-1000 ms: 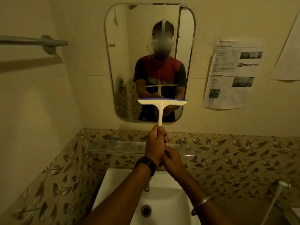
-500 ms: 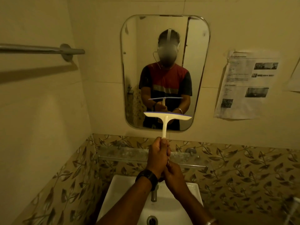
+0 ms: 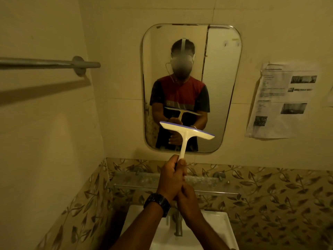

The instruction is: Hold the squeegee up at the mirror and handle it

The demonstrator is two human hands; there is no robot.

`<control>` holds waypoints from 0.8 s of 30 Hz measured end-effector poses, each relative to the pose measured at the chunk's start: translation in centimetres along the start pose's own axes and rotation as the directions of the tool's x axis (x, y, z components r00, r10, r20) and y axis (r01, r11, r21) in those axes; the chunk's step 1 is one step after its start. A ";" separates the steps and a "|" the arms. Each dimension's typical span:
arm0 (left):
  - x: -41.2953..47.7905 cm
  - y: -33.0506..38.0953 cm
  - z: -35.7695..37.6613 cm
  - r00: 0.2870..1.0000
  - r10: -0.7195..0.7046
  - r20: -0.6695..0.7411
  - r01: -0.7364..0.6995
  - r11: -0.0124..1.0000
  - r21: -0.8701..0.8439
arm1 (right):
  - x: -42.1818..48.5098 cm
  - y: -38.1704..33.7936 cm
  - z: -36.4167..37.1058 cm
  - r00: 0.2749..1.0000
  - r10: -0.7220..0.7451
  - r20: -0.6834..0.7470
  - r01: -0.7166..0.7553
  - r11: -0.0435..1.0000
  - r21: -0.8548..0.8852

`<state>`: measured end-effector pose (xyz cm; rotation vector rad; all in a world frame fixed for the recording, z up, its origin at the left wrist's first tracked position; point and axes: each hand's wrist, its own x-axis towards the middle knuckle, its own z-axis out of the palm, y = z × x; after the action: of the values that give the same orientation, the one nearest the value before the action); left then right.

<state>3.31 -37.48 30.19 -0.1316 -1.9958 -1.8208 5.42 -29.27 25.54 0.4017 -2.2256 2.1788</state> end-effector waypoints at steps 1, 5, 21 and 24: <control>0.1 0.0 -0.4 1.000 -0.004 0.004 0.004 1.000 -0.018 | 0.2 0.0 0.3 1.000 -0.004 -0.002 0.004 1.000 -0.012; 1.1 0.6 -1.7 1.000 0.024 0.014 -0.023 0.997 -0.070 | 1.2 -0.4 1.4 0.996 -0.087 -0.034 0.084 0.993 -0.080; 5.7 6.3 -1.6 0.986 0.163 0.020 -0.159 0.978 -0.136 | 5.2 -6.2 1.8 0.976 -0.198 -0.090 0.204 0.976 0.068; 7.4 8.0 -1.2 0.982 0.187 -0.005 -0.186 0.974 -0.126 | 7.2 -7.6 1.5 0.962 -0.252 -0.101 0.261 0.961 0.087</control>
<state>-0.23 -39.22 40.46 -0.3524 -1.8055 -1.8257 0.12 -32.02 34.21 0.5497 -1.9039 2.1306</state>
